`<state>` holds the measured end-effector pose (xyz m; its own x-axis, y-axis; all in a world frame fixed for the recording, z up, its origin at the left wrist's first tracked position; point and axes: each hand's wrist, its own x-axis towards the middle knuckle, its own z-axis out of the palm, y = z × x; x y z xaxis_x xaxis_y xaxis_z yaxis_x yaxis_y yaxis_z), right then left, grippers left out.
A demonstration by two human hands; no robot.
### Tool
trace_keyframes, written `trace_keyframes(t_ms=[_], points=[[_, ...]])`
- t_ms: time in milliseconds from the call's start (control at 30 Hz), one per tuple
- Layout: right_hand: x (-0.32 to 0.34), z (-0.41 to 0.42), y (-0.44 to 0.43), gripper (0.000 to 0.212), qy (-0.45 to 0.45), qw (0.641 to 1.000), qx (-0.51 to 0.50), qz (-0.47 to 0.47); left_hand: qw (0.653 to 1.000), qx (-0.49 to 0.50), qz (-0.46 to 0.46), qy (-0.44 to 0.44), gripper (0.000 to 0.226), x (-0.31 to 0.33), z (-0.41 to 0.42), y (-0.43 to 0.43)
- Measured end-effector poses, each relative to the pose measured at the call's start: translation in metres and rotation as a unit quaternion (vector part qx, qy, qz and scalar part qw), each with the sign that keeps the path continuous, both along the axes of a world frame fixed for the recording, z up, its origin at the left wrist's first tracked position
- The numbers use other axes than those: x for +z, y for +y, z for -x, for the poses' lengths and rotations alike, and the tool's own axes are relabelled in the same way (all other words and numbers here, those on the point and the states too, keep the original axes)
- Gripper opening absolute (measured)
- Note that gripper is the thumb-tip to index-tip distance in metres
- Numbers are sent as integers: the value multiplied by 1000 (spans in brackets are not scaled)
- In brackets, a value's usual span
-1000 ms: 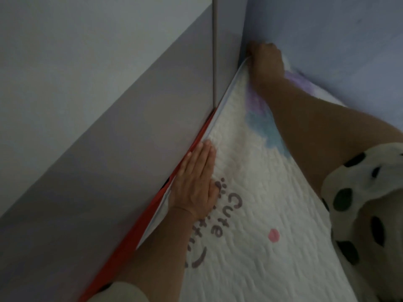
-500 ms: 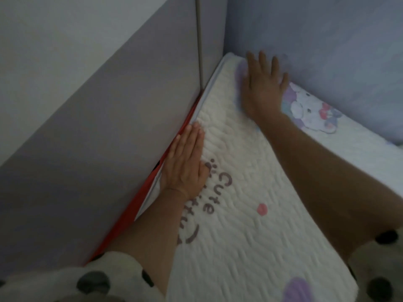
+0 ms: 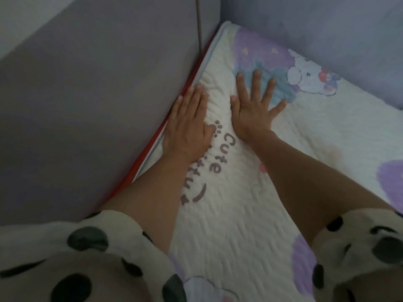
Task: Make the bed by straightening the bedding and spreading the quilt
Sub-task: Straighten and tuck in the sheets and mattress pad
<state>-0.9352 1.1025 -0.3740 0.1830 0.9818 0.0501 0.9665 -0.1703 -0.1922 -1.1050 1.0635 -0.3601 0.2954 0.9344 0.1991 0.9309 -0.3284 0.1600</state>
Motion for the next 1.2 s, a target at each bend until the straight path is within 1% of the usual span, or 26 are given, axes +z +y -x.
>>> trace_keyframes(t_ms=[100,233,300,500,600,667,733,900,1000,1100,1200], points=[[-1,0,-1,54,9,1000,0,-3,1000,-17,-7,20,70,6,5,-13],[-1,-2,-2,54,16,1000,5,-17,998,-43,19,50,68,5,29,-59],[-1,0,-3,54,20,1000,8,-17,997,-45,17,57,66,3,44,-76],[4,-3,2,54,36,999,17,5,999,-37,0,37,66,-13,49,-71],[14,-4,-10,53,66,997,24,30,999,-30,4,34,68,-17,50,-71],[22,1,-33,53,96,994,24,51,999,-31,1,32,69,-17,50,-70],[31,12,-73,53,116,991,15,64,999,-34,5,35,69,-15,50,-70],[29,44,-206,55,98,992,-8,81,999,-36,19,27,69,-12,47,-71],[19,57,-263,55,70,991,-47,102,998,-40,32,31,70,-8,46,-72],[8,65,-287,57,21,993,-56,101,997,-44,47,42,70,-4,46,-75],[1,67,-285,59,2,994,-59,97,996,-46,50,52,71,-3,45,-74]])
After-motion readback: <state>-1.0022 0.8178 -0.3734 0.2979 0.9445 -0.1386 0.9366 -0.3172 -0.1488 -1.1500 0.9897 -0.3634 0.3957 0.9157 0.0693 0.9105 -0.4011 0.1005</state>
